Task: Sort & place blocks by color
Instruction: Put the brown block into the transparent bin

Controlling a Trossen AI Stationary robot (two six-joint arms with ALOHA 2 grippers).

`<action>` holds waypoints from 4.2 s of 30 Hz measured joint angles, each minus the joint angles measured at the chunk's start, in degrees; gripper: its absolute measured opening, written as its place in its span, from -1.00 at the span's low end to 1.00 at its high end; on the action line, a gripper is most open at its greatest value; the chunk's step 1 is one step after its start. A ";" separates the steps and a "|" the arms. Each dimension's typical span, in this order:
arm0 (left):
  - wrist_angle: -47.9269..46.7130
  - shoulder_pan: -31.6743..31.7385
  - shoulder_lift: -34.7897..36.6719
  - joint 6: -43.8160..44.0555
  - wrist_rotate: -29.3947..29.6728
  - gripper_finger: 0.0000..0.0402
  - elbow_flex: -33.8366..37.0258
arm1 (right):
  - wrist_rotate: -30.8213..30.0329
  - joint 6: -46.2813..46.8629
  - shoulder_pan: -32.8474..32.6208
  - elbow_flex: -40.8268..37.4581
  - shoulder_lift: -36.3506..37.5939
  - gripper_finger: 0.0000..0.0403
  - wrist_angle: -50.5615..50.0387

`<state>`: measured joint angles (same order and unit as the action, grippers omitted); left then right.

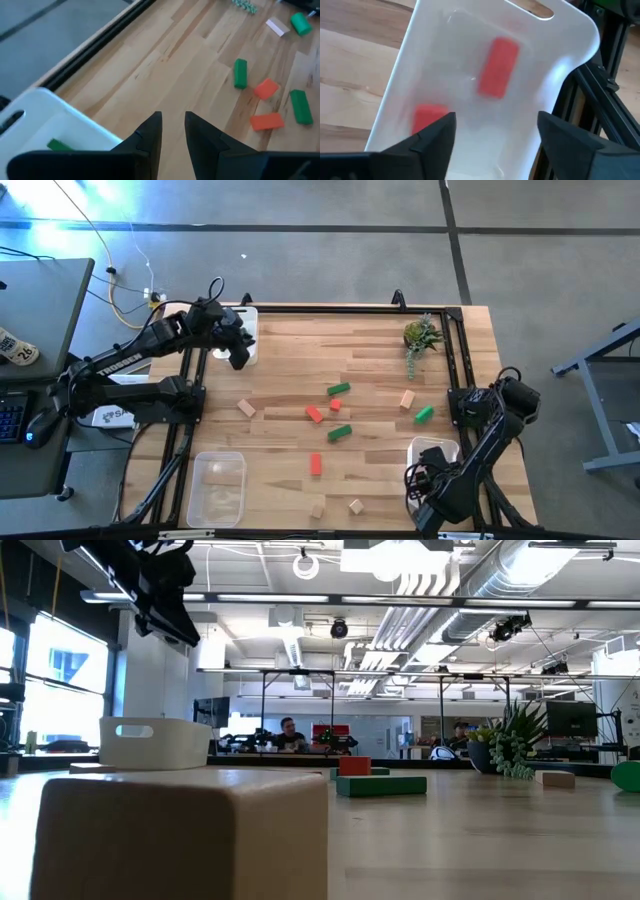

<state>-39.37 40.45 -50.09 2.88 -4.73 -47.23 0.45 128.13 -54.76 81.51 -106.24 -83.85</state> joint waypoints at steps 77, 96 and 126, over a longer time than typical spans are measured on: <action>-17.08 -36.52 -33.19 -14.15 4.60 -0.01 0.00 | -19.08 -17.66 12.04 0.16 4.79 0.34 -6.17; -15.26 -39.76 -44.66 -15.02 10.44 -0.01 0.02 | -19.17 -17.63 12.04 0.16 4.76 0.34 -6.17; -17.10 -42.38 -36.77 -5.37 10.06 -0.53 0.10 | -21.05 -17.53 12.43 0.16 4.76 0.34 -3.93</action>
<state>-56.47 -1.92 -86.86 -2.49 5.33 -47.12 -20.60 110.60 -42.34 81.67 -101.47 -87.78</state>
